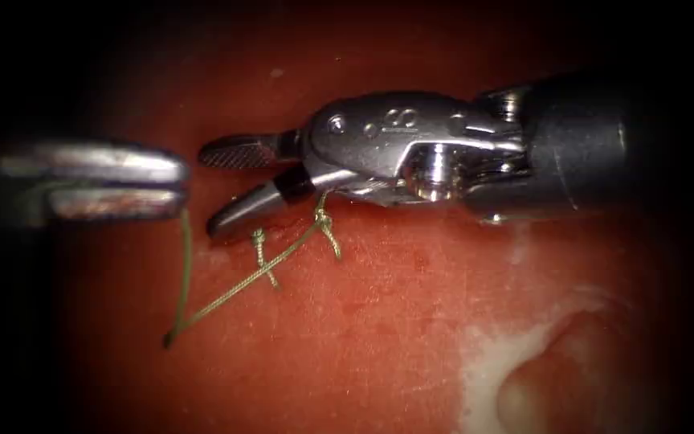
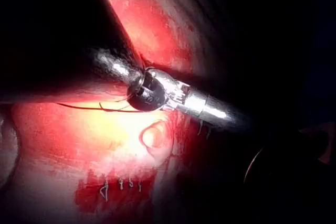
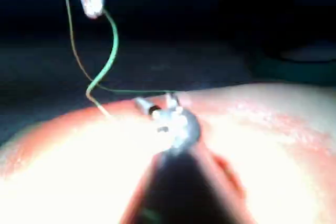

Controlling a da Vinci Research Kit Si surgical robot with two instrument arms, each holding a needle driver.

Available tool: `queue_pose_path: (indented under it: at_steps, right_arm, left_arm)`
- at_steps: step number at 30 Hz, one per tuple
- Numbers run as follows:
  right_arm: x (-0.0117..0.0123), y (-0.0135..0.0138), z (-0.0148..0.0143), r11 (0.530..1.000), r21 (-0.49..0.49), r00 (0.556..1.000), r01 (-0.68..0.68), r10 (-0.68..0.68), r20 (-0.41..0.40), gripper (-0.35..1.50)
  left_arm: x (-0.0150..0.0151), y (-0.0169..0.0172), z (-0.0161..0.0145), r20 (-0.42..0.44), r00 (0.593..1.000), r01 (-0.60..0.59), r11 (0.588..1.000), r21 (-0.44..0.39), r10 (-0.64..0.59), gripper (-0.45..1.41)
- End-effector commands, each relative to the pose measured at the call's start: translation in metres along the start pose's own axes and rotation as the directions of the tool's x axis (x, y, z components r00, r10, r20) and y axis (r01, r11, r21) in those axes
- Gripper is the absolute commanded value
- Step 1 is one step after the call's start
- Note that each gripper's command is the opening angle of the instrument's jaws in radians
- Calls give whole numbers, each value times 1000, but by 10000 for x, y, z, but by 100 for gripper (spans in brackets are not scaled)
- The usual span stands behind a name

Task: Wound Closure

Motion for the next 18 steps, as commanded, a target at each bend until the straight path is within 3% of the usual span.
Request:
queue_pose_path:
  at_steps: [1,2,5,7,10,15,18]
  right_arm:
    - [0,-1,20,1000,2,1000,4,-4,-17,78]
    - [0,-1,25,1000,3,1000,5,-5,-23,78]
    - [-4,-9,39,999,-40,999,15,-16,-31,105]
    - [-4,-13,23,1000,2,995,-13,14,-95,64]
    - [-1,-17,8,999,19,989,-34,36,-143,63]
    - [-15,-26,8,999,16,983,-29,31,-181,61]
    - [-18,-30,9,999,13,963,-45,47,-267,61]
  left_arm:
    - [-4,-2,14,-16,1000,6,1000,-8,-6,-35]
    - [-4,-4,19,-23,1000,10,1000,-11,-10,-35]
    - [-6,-17,30,-46,998,40,999,-18,-41,-35]
    - [-11,-28,18,-72,996,58,998,4,-58,-35]
    - [-22,-24,14,-45,997,57,997,46,-55,-35]
    - [-22,-29,8,-109,992,77,992,97,-66,-35]
    - [-18,-39,9,-120,990,92,984,149,-75,-35]
